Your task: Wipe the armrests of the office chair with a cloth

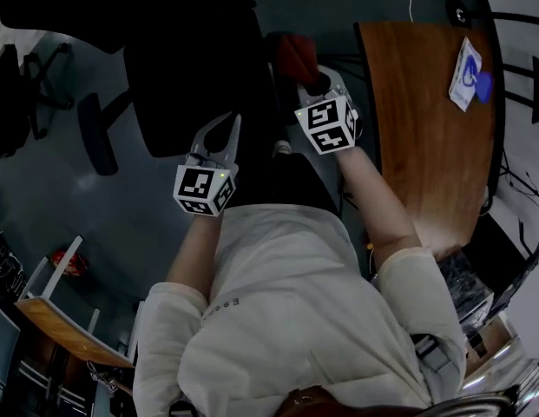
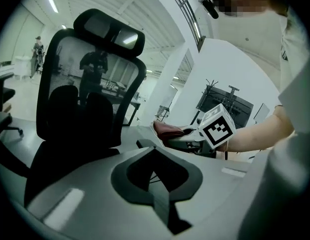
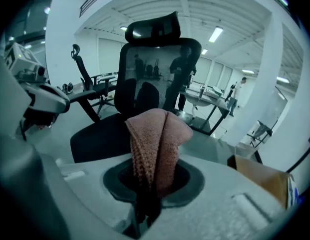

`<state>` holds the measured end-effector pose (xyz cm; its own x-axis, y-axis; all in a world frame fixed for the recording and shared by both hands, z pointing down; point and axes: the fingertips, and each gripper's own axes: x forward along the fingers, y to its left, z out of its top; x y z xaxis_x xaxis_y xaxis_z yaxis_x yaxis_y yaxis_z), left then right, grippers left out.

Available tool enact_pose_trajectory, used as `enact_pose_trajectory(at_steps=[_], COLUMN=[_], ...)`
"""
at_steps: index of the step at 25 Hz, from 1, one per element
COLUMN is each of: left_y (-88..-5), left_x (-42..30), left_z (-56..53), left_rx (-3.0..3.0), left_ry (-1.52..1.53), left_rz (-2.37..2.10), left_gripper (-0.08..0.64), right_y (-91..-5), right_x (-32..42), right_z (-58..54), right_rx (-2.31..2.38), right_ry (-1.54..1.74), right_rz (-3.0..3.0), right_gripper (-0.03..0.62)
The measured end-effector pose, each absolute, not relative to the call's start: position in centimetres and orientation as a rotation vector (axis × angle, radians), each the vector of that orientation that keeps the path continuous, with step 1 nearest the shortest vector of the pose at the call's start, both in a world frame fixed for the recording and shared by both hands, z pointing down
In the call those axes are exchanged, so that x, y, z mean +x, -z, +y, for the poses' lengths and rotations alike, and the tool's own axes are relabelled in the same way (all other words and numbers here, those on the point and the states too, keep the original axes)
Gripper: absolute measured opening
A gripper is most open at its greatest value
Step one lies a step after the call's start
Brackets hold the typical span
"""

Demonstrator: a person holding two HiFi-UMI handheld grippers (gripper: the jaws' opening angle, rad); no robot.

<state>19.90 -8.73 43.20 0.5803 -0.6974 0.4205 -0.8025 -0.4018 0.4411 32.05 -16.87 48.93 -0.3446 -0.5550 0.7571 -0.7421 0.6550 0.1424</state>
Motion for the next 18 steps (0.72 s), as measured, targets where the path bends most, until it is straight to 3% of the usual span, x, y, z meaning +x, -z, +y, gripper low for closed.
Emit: enact_pose_trajectory(at_steps=[10, 18], left_y=[-46.9, -49.0], left_x=[21.2, 22.3], left_z=[-12.8, -13.4], left_rx=[2.086, 2.04], left_ry=[-0.18, -0.169], left_rz=[-1.171, -1.194], left_gripper=[0.017, 0.017], right_y=[-54.7, -55.4], right_x=[29.4, 28.6], right_z=[-22.9, -23.0], right_rx=[0.69, 0.555], right_ry=[0.028, -0.012], right_rz=[-1.969, -2.017], right_gripper=[0.048, 0.048])
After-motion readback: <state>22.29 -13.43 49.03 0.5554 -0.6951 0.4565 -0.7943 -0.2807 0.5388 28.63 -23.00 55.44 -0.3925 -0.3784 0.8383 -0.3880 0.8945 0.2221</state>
